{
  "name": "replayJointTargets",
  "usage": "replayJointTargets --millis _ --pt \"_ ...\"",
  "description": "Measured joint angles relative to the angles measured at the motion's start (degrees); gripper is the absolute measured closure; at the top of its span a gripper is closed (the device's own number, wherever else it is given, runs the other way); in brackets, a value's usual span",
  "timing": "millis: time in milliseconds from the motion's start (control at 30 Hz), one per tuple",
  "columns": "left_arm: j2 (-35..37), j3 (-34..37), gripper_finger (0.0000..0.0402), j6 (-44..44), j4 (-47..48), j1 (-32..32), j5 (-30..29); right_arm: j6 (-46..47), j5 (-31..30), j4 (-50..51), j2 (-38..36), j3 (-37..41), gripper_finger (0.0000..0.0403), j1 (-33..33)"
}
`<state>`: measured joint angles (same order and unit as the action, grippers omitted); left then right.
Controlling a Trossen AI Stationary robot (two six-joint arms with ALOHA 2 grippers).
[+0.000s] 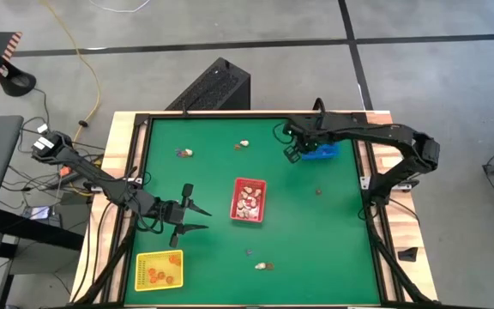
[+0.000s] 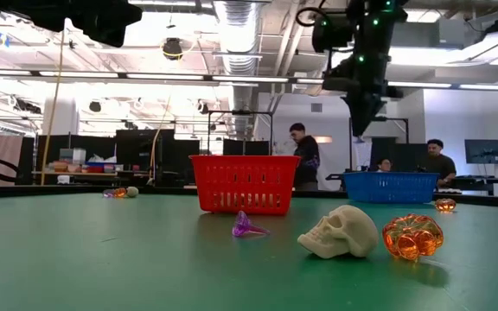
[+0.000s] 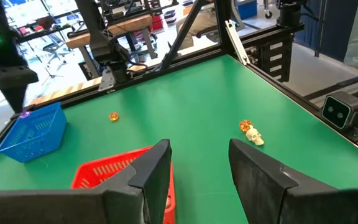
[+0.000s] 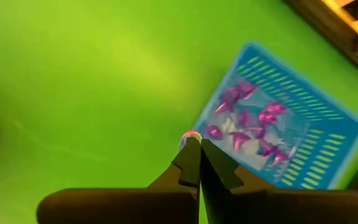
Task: Sort Halloween decoration
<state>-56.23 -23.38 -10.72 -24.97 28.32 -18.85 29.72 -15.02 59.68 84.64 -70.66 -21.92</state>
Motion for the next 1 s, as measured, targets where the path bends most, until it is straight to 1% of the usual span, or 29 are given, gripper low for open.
replayJointTargets --millis 100,233,367,533,667,833,1000 --pt "0.0 0.0 0.0248 0.0 0.0 0.0 0.0 -0.4 0.0 0.4 0.0 -0.4 0.0369 -2.3" --pt "0.0 0.0 0.0248 0.3 0.0 0.0 0.0 -1.5 -0.2 2.6 0.0 1.1 0.0361 -5.2" --pt "0.0 0.0 0.0248 0.3 0.0 0.0 0.0 1.8 -3.0 3.6 0.0 2.6 0.0356 -7.8" --pt "0.0 0.0 0.0248 0.0 0.0 0.0 0.0 2.8 -3.4 2.6 0.0 3.6 0.0339 -8.5" --pt "0.0 0.0 0.0248 0.0 0.0 0.0 0.0 2.8 -4.0 2.4 0.0 3.9 0.0314 -8.5" --pt "0.0 0.0 0.0248 0.0 0.0 0.0 0.0 2.8 -4.4 2.3 0.0 3.9 0.0266 -8.5" --pt "0.0 0.0 0.0248 -0.2 0.0 0.0 0.0 1.1 -4.4 -1.9 0.0 3.9 0.0228 -6.5"
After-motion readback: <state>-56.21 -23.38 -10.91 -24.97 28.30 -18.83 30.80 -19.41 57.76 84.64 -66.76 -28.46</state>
